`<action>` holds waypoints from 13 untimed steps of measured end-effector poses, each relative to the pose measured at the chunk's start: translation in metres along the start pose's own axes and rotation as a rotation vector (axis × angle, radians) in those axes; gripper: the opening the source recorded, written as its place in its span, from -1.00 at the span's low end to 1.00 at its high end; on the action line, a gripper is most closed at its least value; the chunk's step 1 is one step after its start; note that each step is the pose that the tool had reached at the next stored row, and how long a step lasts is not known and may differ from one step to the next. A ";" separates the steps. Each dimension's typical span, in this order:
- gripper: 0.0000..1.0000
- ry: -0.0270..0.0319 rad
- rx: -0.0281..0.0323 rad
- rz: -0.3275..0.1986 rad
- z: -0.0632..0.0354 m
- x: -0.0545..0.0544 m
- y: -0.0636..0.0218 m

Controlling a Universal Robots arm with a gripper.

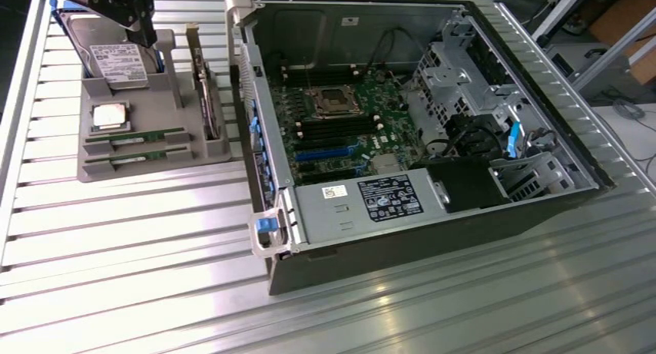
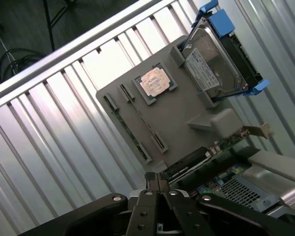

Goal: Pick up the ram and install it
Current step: 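Pick up the ram and move it above insertion slot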

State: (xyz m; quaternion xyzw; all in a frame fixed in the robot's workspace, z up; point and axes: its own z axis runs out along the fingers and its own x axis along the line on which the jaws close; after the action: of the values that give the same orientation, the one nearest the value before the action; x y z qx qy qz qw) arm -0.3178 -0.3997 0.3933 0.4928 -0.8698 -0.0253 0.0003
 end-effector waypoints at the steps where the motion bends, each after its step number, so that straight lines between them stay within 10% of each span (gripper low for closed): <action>1: -0.79 0.0001 -0.0001 -0.004 0.0000 0.000 0.0000; 13: -0.79 0.0032 -0.0018 -0.073 0.0000 0.000 0.0000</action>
State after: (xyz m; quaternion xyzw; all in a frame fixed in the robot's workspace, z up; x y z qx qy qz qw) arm -0.3178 -0.3997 0.3933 0.5242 -0.8512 -0.0253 0.0012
